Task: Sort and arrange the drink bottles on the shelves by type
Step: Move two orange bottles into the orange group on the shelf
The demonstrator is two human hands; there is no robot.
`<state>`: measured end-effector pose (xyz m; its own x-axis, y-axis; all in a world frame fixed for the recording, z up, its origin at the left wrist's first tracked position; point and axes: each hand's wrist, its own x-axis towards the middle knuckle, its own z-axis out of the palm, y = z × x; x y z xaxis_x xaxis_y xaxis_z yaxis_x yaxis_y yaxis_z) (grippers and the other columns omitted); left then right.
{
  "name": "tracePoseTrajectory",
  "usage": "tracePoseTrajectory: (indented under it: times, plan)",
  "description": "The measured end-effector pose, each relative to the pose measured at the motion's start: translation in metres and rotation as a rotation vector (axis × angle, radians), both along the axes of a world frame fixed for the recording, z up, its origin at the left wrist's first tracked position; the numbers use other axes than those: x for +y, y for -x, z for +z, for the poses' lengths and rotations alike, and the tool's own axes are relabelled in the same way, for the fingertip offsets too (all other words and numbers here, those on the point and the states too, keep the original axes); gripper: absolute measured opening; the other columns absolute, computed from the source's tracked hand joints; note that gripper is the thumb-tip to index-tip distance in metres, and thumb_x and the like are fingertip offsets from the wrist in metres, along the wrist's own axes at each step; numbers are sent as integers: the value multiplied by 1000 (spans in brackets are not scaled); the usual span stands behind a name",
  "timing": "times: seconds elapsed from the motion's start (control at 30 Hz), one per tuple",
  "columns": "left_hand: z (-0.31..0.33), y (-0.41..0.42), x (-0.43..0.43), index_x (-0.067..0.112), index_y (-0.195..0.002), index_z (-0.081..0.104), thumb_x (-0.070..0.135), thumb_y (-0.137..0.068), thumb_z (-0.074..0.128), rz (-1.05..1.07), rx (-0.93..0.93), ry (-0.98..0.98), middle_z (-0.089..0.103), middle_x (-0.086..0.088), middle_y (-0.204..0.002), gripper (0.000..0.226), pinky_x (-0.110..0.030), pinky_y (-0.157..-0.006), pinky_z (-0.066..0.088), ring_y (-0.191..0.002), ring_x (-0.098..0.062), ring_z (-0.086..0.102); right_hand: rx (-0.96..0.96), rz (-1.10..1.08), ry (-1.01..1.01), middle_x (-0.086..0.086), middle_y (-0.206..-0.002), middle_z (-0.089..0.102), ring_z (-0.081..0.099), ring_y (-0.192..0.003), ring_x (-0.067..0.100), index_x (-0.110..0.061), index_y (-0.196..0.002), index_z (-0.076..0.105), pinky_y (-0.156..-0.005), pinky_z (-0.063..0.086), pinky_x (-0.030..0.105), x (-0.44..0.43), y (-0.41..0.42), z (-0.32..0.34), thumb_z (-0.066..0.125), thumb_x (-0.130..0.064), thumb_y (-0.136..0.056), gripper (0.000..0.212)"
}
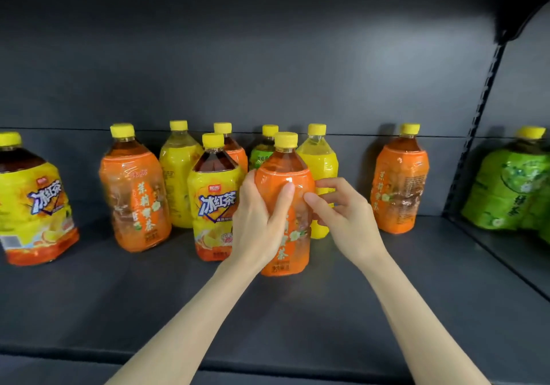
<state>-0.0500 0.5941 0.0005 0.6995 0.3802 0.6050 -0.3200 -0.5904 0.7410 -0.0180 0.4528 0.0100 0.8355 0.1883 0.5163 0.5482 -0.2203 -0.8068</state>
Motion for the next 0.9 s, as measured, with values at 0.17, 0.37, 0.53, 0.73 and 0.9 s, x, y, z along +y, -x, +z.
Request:
tracePoseTrajectory:
  times: [0.17, 0.37, 0.53, 0.73, 0.9]
  plan:
    - [-4, -17, -15, 19, -140, 29, 59, -79, 47, -109, -69, 124, 44, 1, -136, 75, -24, -94, 42, -121, -14, 46, 12, -54, -18, -2, -96, 72, 70, -89, 14, -30, -111, 60, -79, 58, 33, -14, -4, -4, 62, -34, -90, 22]
    - [-7, -37, -37, 20, -136, 35, 58, -82, 54, -71, -136, 201, 47, 1, -132, 69, 0, -78, 31, -110, -4, 45, -12, -252, -67, -6, -109, 64, 60, -102, 3, -23, -108, 63, -82, 48, 12, -44, -27, -7, 61, -30, -92, 17]
    - [-10, -46, -45, 22, -135, 39, 69, -75, 46, -13, -178, 228, 50, 3, -130, 77, -18, -91, 42, -114, -10, 50, 54, -509, -123, 7, -140, 33, 33, -132, 27, -11, -135, 41, -108, 33, 35, -70, -64, -20, 72, -34, -84, 64]
    - [-15, -50, -47, 21, -136, 38, 69, -76, 44, 27, -186, 226, 51, 0, -132, 78, -40, -97, 48, -118, -16, 52, 86, -607, -109, 12, -150, 28, 26, -138, 30, -10, -145, 27, -112, 24, 49, -92, -101, -26, 79, -40, -75, 93]
    - [-15, -51, -48, 22, -136, 38, 69, -75, 44, 9, -189, 232, 52, 2, -130, 77, -30, -92, 50, -115, -15, 54, 127, -602, -126, 13, -148, 35, 35, -136, 34, -12, -148, 22, -112, 30, 53, -94, -119, -27, 78, -41, -76, 96]
